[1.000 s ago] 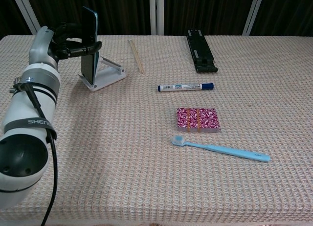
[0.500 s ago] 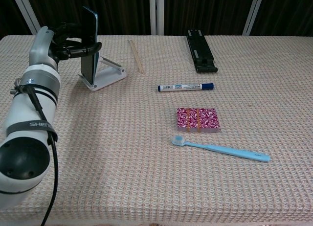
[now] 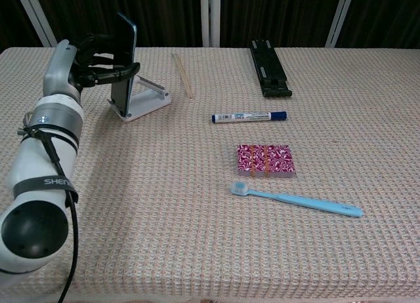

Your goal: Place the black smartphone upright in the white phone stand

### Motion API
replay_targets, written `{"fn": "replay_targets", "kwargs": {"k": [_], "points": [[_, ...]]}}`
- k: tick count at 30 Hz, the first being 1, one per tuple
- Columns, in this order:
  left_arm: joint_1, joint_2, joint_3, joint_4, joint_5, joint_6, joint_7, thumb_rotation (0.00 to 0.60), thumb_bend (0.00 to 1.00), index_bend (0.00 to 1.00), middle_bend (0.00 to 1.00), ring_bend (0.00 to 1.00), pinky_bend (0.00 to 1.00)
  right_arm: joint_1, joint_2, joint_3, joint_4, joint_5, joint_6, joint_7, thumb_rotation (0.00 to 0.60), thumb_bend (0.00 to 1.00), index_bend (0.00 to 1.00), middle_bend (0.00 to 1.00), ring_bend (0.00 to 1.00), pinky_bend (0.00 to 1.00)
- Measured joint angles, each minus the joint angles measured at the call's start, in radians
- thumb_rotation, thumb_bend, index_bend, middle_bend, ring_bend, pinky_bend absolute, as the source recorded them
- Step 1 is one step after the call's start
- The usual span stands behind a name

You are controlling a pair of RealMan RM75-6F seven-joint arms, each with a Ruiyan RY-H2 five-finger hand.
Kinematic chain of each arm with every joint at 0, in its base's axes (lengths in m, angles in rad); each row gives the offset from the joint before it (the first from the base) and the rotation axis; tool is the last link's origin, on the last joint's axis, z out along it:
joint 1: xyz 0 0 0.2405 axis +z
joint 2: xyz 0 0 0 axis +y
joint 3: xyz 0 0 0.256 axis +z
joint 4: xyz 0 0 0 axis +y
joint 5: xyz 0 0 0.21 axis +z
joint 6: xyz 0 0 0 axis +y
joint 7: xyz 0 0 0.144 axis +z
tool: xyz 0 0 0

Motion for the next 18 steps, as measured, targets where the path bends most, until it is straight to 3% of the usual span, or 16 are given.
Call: {"fn": "replay_targets", "kwargs": {"k": [18], "points": [[-0.023, -0.012, -0.007, 0.050, 0.017, 0.006, -0.027, 0.600, 0.38, 0.52, 0.69, 0.29, 0.24, -0.001, 0.003, 0.001, 0.001, 0.007, -0.006, 0.003, 0.600, 0.21, 0.00, 0.00, 0.00, 0.00]]}}
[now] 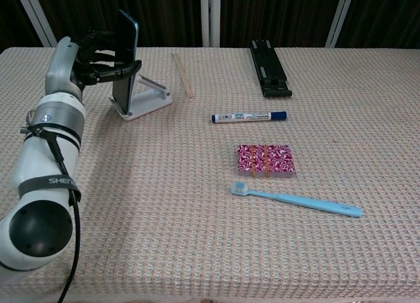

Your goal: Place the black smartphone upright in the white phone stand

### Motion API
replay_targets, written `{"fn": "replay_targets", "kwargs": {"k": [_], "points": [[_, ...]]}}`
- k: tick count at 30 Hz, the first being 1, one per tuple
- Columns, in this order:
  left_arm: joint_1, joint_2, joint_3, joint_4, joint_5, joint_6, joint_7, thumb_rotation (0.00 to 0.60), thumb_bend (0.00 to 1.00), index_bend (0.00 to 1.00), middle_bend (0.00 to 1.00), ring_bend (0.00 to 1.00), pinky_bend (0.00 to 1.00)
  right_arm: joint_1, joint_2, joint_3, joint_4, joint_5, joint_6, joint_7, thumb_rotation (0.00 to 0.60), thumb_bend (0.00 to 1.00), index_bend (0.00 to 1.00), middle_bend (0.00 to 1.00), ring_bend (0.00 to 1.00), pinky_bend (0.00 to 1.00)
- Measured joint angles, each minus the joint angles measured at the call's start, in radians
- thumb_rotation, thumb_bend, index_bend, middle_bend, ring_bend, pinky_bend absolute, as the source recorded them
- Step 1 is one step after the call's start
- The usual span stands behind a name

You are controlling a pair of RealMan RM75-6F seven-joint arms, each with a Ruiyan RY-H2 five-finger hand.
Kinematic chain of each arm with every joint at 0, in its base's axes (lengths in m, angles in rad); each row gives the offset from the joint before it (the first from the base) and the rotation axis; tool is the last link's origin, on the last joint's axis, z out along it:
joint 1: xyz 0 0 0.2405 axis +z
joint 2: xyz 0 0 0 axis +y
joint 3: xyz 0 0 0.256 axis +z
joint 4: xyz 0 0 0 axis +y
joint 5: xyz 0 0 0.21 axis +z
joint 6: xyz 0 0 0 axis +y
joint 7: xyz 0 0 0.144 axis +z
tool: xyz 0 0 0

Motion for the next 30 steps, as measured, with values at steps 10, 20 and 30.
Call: {"fn": "replay_targets", "kwargs": {"k": [10, 20, 30], "points": [[-0.008, -0.005, -0.003, 0.025, -0.010, -0.019, -0.003, 0.600, 0.38, 0.52, 0.69, 0.29, 0.24, 0.005, 0.002, -0.001, -0.007, 0.007, -0.016, -0.006, 0.600, 0.21, 0.00, 0.00, 0.00, 0.00], [-0.014, -0.007, -0.002, 0.036, -0.006, -0.021, -0.019, 0.600, 0.37, 0.48, 0.61, 0.28, 0.24, 0.007, 0.006, 0.001, -0.014, 0.009, -0.018, -0.015, 0.600, 0.21, 0.00, 0.00, 0.00, 0.00], [-0.011, -0.004, 0.018, 0.045, 0.004, -0.033, -0.036, 0.600, 0.35, 0.33, 0.41, 0.24, 0.24, 0.008, 0.007, 0.002, -0.018, 0.012, -0.021, -0.020, 0.600, 0.21, 0.00, 0.00, 0.00, 0.00]]}}
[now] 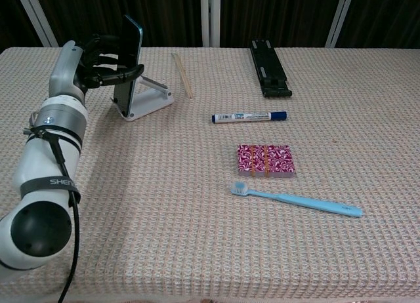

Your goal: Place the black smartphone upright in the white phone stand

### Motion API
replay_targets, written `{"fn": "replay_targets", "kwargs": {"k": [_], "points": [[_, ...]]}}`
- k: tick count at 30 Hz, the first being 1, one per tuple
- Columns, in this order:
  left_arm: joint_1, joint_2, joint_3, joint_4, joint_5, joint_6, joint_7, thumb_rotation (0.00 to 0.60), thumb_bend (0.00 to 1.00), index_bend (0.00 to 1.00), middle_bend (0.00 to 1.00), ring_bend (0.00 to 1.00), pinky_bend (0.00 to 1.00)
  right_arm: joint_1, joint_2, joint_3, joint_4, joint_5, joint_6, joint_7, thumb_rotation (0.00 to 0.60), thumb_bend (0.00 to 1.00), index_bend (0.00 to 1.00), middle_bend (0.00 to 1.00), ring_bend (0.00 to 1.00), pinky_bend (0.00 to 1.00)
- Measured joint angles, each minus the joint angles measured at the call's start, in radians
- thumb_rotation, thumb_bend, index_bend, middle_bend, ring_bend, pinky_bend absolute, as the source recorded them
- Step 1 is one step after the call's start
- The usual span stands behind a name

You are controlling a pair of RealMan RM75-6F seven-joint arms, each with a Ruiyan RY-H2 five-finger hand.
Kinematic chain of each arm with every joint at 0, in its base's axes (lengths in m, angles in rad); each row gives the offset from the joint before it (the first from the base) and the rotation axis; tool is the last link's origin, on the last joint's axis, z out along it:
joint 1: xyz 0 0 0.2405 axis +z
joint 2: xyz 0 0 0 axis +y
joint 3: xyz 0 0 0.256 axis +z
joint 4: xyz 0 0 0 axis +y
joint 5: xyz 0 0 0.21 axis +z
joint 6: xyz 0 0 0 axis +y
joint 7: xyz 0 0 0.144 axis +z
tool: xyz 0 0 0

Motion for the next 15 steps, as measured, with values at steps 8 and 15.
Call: {"fn": "replay_targets", "kwargs": {"k": [8, 15], "points": [[-0.002, -0.002, 0.003, 0.005, 0.002, -0.002, -0.003, 0.600, 0.34, 0.27, 0.34, 0.22, 0.24, 0.000, -0.001, 0.000, 0.001, 0.001, -0.002, 0.001, 0.600, 0.21, 0.00, 0.00, 0.00, 0.00], [-0.004, -0.005, 0.006, 0.012, 0.006, 0.000, -0.001, 0.600, 0.33, 0.17, 0.19, 0.16, 0.24, -0.001, -0.003, 0.000, 0.008, 0.002, -0.001, 0.007, 0.600, 0.21, 0.00, 0.00, 0.00, 0.00]]}}
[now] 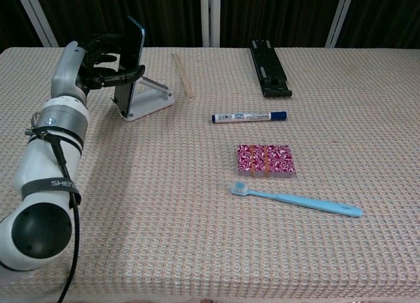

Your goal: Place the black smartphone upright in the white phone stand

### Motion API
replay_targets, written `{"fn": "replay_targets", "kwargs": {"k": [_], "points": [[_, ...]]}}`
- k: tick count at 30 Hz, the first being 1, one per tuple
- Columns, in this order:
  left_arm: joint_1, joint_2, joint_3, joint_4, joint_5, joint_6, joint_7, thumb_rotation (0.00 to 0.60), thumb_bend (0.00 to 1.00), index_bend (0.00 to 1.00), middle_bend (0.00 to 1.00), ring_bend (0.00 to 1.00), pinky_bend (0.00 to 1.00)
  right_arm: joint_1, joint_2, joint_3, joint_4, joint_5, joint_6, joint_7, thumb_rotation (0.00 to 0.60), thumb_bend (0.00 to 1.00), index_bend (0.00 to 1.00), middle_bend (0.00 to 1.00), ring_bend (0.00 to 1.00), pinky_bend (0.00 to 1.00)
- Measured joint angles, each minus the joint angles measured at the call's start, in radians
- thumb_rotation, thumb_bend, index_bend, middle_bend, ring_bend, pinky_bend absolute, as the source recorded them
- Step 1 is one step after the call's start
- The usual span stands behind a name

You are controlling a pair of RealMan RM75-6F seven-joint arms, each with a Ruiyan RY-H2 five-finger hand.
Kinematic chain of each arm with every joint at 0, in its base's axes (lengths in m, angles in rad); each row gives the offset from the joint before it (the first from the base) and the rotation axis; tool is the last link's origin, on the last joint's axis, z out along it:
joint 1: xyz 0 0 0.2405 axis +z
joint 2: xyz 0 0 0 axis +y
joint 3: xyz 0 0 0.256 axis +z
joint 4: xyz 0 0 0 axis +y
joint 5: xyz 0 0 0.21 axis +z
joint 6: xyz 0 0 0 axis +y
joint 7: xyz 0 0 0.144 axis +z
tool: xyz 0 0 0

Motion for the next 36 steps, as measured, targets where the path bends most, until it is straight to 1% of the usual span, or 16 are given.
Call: {"fn": "replay_targets", "kwargs": {"k": [2, 4, 14, 20, 23, 27, 29, 32, 35, 36], "points": [[0.001, -0.001, 0.005, 0.003, 0.003, -0.001, 0.000, 0.600, 0.32, 0.13, 0.14, 0.15, 0.24, 0.000, 0.000, 0.000, 0.001, 0.000, -0.001, 0.001, 0.600, 0.21, 0.00, 0.00, 0.00, 0.00], [0.002, -0.001, 0.009, 0.007, 0.005, -0.001, -0.002, 0.600, 0.32, 0.11, 0.12, 0.15, 0.24, 0.001, -0.001, 0.000, 0.002, 0.000, -0.002, 0.001, 0.600, 0.21, 0.00, 0.00, 0.00, 0.00], [0.014, 0.006, 0.020, 0.001, 0.023, 0.025, -0.008, 0.600, 0.31, 0.10, 0.11, 0.14, 0.24, 0.001, -0.003, 0.001, 0.004, -0.001, 0.002, 0.003, 0.600, 0.21, 0.00, 0.00, 0.00, 0.00], [0.044, 0.039, 0.041, -0.053, 0.053, 0.081, 0.007, 0.600, 0.30, 0.09, 0.09, 0.13, 0.24, 0.002, -0.003, 0.003, 0.002, -0.003, 0.006, 0.003, 0.600, 0.21, 0.00, 0.00, 0.00, 0.00], [0.074, 0.071, 0.056, -0.102, 0.070, 0.114, 0.019, 0.600, 0.30, 0.09, 0.09, 0.12, 0.24, 0.002, -0.005, 0.005, 0.003, -0.003, 0.008, 0.004, 0.600, 0.21, 0.00, 0.00, 0.00, 0.00], [0.135, 0.151, 0.091, -0.187, 0.105, 0.178, 0.052, 0.600, 0.28, 0.09, 0.09, 0.12, 0.24, 0.001, -0.005, 0.007, 0.003, -0.008, 0.020, 0.008, 0.600, 0.21, 0.00, 0.00, 0.00, 0.00], [0.165, 0.197, 0.107, -0.227, 0.118, 0.200, 0.073, 0.600, 0.26, 0.09, 0.09, 0.12, 0.24, 0.000, -0.006, 0.009, 0.003, -0.009, 0.027, 0.010, 0.600, 0.21, 0.00, 0.00, 0.00, 0.00], [0.215, 0.292, 0.142, -0.299, 0.139, 0.219, 0.114, 0.600, 0.21, 0.10, 0.14, 0.12, 0.24, -0.001, -0.008, 0.011, 0.006, -0.015, 0.039, 0.016, 0.600, 0.21, 0.00, 0.00, 0.00, 0.00], [0.266, 0.422, 0.195, -0.380, 0.158, 0.210, 0.158, 0.600, 0.19, 0.14, 0.15, 0.12, 0.24, -0.002, -0.014, 0.012, 0.011, -0.025, 0.051, 0.018, 0.600, 0.21, 0.00, 0.00, 0.00, 0.00], [0.287, 0.482, 0.220, -0.415, 0.165, 0.203, 0.185, 0.600, 0.19, 0.14, 0.15, 0.12, 0.24, -0.002, -0.016, 0.012, 0.012, -0.027, 0.053, 0.018, 0.600, 0.21, 0.00, 0.00, 0.00, 0.00]]}}
